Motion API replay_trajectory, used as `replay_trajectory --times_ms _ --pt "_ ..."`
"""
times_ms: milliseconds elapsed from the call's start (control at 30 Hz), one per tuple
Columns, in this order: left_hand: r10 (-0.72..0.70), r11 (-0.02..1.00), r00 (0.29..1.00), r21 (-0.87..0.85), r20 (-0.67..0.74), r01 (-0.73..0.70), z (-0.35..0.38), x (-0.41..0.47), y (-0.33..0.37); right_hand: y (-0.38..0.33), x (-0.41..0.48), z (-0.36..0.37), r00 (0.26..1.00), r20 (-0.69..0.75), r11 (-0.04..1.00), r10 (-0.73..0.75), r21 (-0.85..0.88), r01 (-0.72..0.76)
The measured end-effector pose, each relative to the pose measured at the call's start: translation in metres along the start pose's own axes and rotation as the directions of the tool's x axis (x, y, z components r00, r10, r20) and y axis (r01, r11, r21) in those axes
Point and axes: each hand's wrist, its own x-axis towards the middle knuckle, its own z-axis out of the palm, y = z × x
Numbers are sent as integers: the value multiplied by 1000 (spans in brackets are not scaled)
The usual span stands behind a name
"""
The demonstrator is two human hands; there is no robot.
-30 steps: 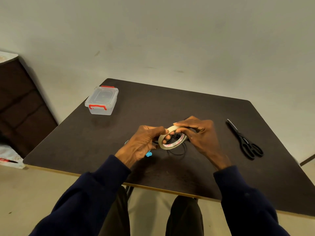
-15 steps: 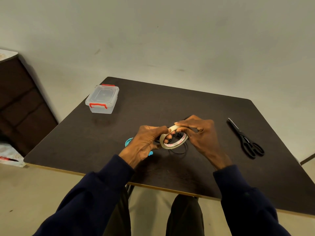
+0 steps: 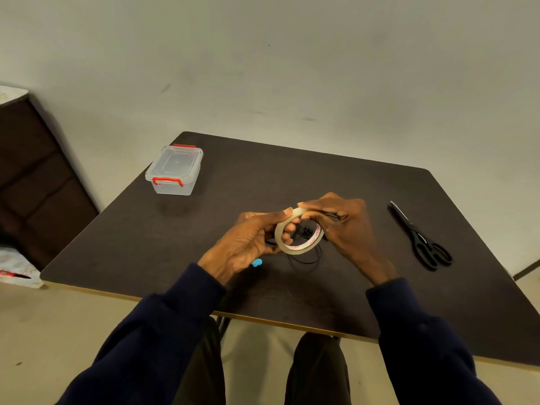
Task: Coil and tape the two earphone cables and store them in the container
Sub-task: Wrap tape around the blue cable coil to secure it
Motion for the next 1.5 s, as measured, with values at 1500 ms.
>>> replay_trajectory --times_ms 1500 --pt "218 898 968 364 120 -248 -10 -6 8 -6 -4 -1 994 97 997 -48 -52 53"
